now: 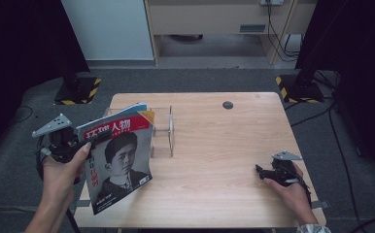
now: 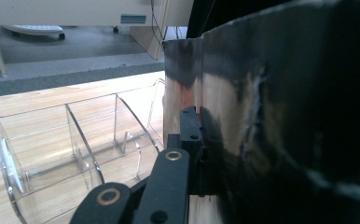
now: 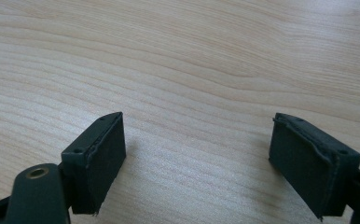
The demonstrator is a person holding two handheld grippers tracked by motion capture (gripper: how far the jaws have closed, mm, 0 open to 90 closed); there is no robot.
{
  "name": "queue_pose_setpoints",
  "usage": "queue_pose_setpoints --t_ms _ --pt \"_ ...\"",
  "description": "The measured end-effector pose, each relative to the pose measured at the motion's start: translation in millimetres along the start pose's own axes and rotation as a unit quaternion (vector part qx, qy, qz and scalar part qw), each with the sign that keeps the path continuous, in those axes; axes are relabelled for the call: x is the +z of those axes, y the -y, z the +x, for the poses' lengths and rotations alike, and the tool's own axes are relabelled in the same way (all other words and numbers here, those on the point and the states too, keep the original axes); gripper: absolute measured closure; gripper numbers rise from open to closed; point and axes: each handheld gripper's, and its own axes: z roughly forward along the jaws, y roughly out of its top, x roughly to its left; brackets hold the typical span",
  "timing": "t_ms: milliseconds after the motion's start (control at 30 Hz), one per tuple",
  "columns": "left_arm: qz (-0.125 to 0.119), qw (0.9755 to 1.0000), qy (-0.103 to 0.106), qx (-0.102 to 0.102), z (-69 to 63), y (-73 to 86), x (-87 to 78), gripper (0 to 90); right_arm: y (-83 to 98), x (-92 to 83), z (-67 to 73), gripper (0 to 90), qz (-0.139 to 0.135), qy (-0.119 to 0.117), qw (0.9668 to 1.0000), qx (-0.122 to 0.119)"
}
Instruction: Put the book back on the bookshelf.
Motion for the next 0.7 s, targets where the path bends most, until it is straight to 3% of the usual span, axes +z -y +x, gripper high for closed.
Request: queue_pose_setpoints --t_ms 700 --pt "-0.008 0.9996 -0.026 -0.009 14.4 8.4 -23.4 86.3 0.0 0.0 0.0 18.9 0.000 0.000 1.0000 0.000"
